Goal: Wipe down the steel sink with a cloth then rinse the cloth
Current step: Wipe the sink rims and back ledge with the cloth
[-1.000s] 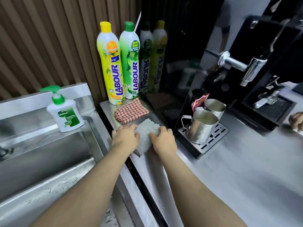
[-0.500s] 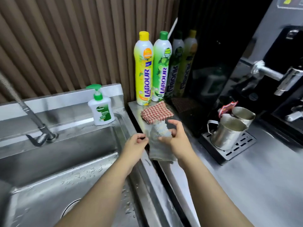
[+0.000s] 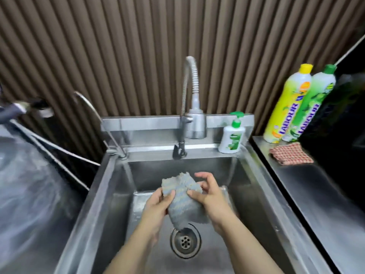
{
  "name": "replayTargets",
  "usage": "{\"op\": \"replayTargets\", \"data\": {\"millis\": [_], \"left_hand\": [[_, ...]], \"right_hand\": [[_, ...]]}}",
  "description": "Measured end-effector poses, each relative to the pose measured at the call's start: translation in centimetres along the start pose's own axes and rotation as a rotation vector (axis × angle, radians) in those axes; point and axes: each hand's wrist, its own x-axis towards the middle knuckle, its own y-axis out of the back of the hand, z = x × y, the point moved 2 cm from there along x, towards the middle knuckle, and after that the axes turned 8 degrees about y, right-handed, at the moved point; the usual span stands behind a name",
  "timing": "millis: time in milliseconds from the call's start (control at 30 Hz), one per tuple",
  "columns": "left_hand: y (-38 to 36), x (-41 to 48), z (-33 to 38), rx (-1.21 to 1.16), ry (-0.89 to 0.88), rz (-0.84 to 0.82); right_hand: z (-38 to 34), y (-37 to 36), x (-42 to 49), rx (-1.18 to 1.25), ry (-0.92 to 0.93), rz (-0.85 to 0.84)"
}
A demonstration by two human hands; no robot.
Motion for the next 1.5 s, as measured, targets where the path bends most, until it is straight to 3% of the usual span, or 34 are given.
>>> {"op": "replayTargets", "data": {"millis": [167, 300, 500, 667, 867, 933, 1000, 1067, 1133, 1233, 1367, 1433, 1500], "left_hand": [[7.4, 1.6, 3.3, 0.050, -0.064, 0.058], [10.2, 4.1, 3.7, 0.136, -0.034, 0.093], [11.1, 11.6, 4.9, 0.394, -0.071, 0.242], [10.3, 18.5, 7.2, 0.585, -0.148, 0.422], [10.5, 20.5, 7.7, 0.939, -0.244, 0.508], [11.8, 19.3, 7.6, 1.006, -0.297, 0.525], [13.2, 17.3, 7.4, 1.090, -0.378, 0.542], [14.7, 15.5, 7.1, 1.227, -0.459, 0.564], [15.9, 14.3, 6.8, 1.343, -0.511, 0.557], [17.5, 13.9, 6.2, 1.462, -0.603, 0.482], [19.2, 13.8, 5.7, 1.585, -0.568, 0.442], [19.9, 13.7, 5.1, 1.621, -0.537, 0.440], [20.3, 13.7, 4.7, 1.622, -0.498, 0.433]], "right_hand": [[0.8, -7.0, 1.7, -0.032, 0.029, 0.061], [2.2, -9.3, 3.3, -0.193, 0.030, 0.069], [3.2, -10.0, 10.0, -0.547, 0.087, 0.108], [4.3, -10.6, 17.0, -0.814, 0.146, 0.237], [6.5, -11.3, 20.5, -1.113, 0.153, 0.189], [6.7, -11.7, 20.1, -1.033, 0.186, 0.309], [6.9, -13.6, 19.0, -0.998, 0.384, 0.233], [9.0, -15.2, 18.2, -1.079, 0.455, 0.049], [9.9, -15.3, 17.4, -1.252, 0.353, -0.046], [10.9, -12.7, 17.1, -1.433, 0.261, 0.097], [10.6, -12.4, 18.4, -1.409, 0.081, 0.213], [10.4, -14.6, 19.4, -1.381, -0.009, 0.119], [9.9, -17.4, 19.5, -1.404, 0.087, -0.056]]}}
